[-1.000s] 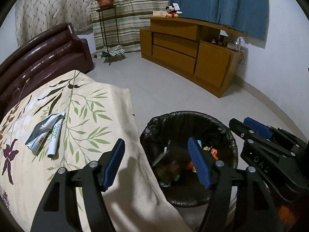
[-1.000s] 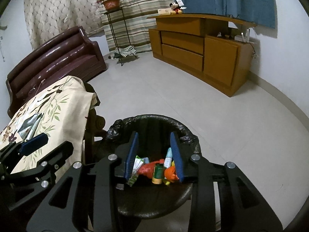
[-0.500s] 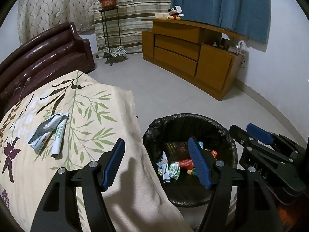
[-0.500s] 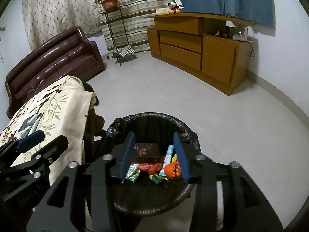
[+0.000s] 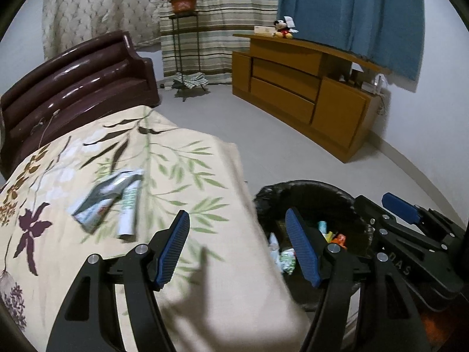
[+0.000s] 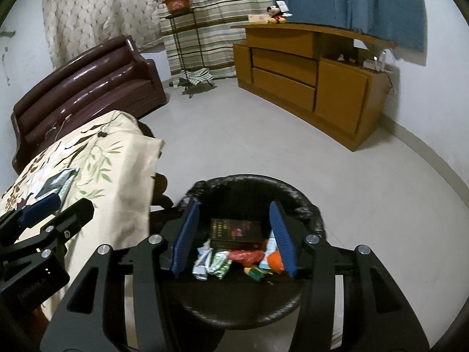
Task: Collect trash
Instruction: 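Move both tools back over the remaining tubes on the bed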
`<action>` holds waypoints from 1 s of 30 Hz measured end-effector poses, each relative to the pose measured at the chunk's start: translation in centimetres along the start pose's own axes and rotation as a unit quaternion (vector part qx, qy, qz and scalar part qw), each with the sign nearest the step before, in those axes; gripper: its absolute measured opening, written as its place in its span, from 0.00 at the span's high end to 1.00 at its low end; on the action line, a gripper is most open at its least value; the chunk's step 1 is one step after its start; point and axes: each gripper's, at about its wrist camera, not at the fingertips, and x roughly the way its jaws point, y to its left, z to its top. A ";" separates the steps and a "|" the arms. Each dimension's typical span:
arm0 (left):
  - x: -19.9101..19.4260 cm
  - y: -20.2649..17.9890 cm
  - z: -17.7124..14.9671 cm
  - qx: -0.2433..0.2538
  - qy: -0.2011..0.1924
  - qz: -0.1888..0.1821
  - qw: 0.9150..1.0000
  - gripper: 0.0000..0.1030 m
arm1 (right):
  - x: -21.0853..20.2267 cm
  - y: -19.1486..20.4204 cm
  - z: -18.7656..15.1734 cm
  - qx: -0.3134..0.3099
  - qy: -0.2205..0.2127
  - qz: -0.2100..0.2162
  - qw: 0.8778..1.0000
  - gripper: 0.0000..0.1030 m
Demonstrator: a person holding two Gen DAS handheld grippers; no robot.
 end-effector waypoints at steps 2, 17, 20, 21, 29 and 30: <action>-0.5 1.2 0.0 -0.005 -0.003 0.009 1.000 0.36 | -0.1 1.0 0.2 -0.007 -0.001 0.005 1.000 0.52; -3.2 11.5 -2.0 -0.072 -0.004 0.073 0.995 0.33 | -0.1 10.6 1.1 -0.073 0.008 0.058 0.996 0.52; -3.6 13.4 -2.4 -0.084 -0.004 0.083 0.993 0.33 | 0.1 12.4 1.0 -0.085 0.011 0.068 0.994 0.52; -3.7 13.9 -2.5 -0.088 -0.004 0.086 0.992 0.33 | 0.2 13.2 1.1 -0.090 0.013 0.072 0.993 0.52; -4.3 18.7 -3.5 -0.116 -0.003 0.107 0.987 0.33 | 0.9 18.7 1.0 -0.126 0.022 0.093 0.987 0.52; -4.4 19.3 -3.7 -0.119 -0.003 0.109 0.987 0.33 | 1.1 19.3 1.1 -0.129 0.024 0.095 0.987 0.52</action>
